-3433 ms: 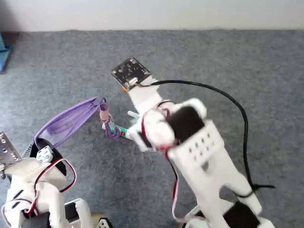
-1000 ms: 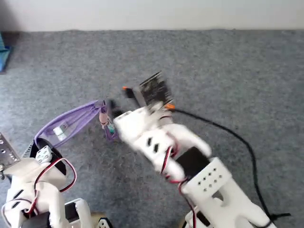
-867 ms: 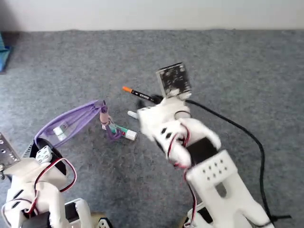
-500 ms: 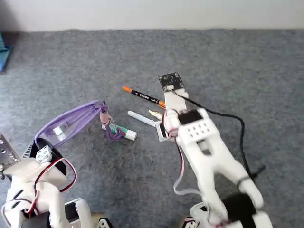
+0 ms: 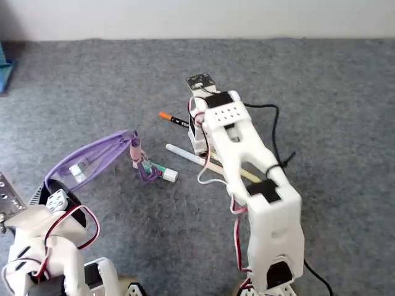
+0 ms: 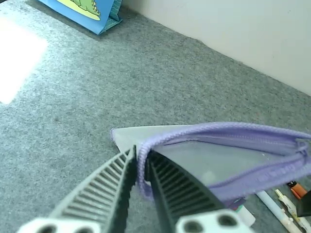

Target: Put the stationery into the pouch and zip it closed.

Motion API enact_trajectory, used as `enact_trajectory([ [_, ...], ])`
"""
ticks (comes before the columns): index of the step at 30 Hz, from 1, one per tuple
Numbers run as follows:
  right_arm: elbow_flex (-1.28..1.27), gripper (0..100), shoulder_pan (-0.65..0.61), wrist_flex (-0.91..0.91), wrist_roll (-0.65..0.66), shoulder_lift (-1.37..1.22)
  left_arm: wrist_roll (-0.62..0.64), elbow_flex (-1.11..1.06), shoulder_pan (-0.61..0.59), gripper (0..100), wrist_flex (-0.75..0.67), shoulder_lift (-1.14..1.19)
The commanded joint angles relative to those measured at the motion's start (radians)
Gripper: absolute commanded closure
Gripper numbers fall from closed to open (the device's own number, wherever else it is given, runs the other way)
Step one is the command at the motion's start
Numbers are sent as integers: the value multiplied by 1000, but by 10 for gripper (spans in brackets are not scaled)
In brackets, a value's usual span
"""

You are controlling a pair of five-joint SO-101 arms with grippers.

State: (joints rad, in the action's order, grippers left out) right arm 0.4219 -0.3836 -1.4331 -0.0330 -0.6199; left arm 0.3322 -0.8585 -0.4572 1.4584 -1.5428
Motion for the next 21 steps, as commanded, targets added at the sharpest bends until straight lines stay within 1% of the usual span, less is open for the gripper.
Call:
enact_trajectory([
  [1,284,727,5,-97,21,-131,12,12,-5,987,-18,0],
  [4,436,773,2,-147,69,-242,12,12,-6,987,-18,0],
  [8,617,822,2,-168,107,-361,12,12,-6,987,-18,0],
  [12,733,827,-8,-260,157,-447,12,12,-6,987,-18,0],
  [15,802,827,-10,-337,161,-496,12,12,-6,987,-18,0],
  [21,873,828,-7,-361,161,-519,12,12,-6,987,-18,0],
])
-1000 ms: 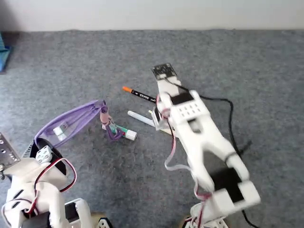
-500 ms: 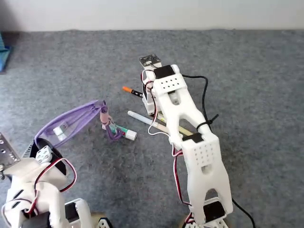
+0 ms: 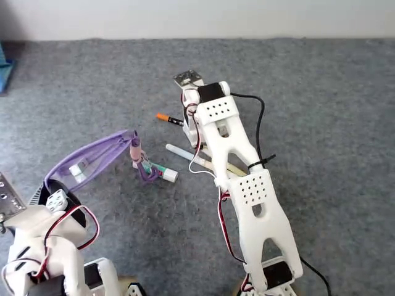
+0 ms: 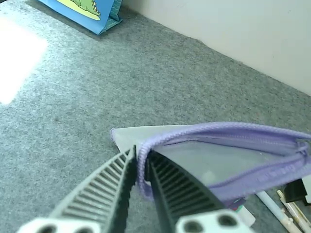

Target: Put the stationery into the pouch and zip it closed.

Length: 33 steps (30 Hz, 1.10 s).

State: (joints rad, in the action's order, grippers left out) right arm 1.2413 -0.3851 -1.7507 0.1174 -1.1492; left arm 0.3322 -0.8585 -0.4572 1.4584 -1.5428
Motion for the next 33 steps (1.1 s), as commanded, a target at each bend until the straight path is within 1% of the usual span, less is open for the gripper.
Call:
enact_trajectory([
  [1,52,828,-5,-44,11,7,12,12,-6,987,-18,0],
  [4,41,828,-10,-44,12,1,12,12,-6,987,-18,0],
  [12,-146,829,-16,-45,14,53,12,12,-6,987,-18,0],
  [15,-180,830,-16,-45,14,59,12,10,-3,987,-18,0],
  [17,-180,857,-12,-44,14,59,12,10,-3,987,-18,2],
  [20,-158,979,-7,-44,12,61,12,10,-3,987,-18,3],
  [21,-143,998,-5,-45,12,61,12,10,-3,987,-18,3],
  [23,-109,972,8,-45,12,64,12,10,-3,987,-18,3],
  [25,-83,995,19,-45,12,85,12,10,-3,987,-18,2],
  [28,-86,991,38,-47,12,150,12,10,-3,987,-18,5],
  [33,-196,991,59,-47,12,349,12,18,-2,987,-18,6],
])
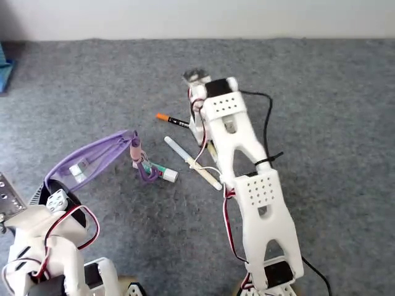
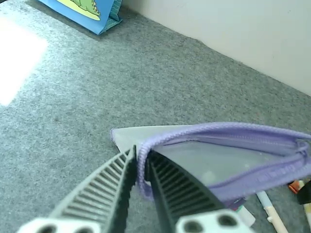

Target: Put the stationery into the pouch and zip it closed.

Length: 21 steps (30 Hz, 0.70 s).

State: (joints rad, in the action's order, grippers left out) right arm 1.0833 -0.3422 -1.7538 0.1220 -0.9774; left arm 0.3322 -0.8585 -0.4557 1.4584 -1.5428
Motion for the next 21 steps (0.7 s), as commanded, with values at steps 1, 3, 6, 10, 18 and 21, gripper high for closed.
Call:
enact_trajectory([
  [1,-77,991,16,-44,8,232,12,19,-3,987,-18,6],
  [3,-150,991,13,-44,3,348,12,25,-3,987,-18,8],
  [6,-245,991,1,-44,0,530,12,73,-3,987,-18,9],
  [10,-328,991,-36,-44,-23,766,14,131,26,987,-23,66],
  [18,-377,991,-203,-12,-192,1116,166,346,175,987,-18,364],
  [21,-377,991,-274,68,-276,1194,196,352,187,987,-20,411],
])
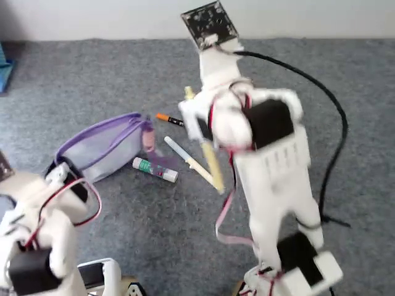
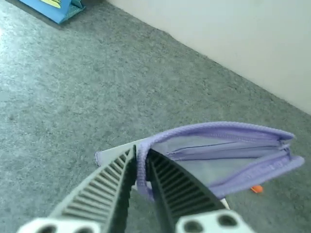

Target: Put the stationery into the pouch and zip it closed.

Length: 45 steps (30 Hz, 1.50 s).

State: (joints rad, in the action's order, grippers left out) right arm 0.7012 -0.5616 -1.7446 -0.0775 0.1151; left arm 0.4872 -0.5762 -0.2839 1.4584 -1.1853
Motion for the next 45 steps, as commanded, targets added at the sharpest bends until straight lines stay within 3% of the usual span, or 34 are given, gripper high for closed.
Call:
enact_trajectory([
  [1,5,991,-81,97,-98,122,43,70,15,987,-23,60],
  [14,-2,991,-277,730,-138,76,43,65,11,987,-21,72],
  [23,-2,991,-306,788,-138,-79,43,65,11,987,-23,72],
  [30,-2,985,-306,687,-137,-153,43,65,11,987,-21,71],
  [37,14,727,-305,579,-137,-133,43,65,11,987,-20,71],
  [42,14,725,-294,576,-137,-85,43,65,9,987,-20,66],
  [45,12,725,-216,576,-137,-82,43,65,9,987,-18,64],
])
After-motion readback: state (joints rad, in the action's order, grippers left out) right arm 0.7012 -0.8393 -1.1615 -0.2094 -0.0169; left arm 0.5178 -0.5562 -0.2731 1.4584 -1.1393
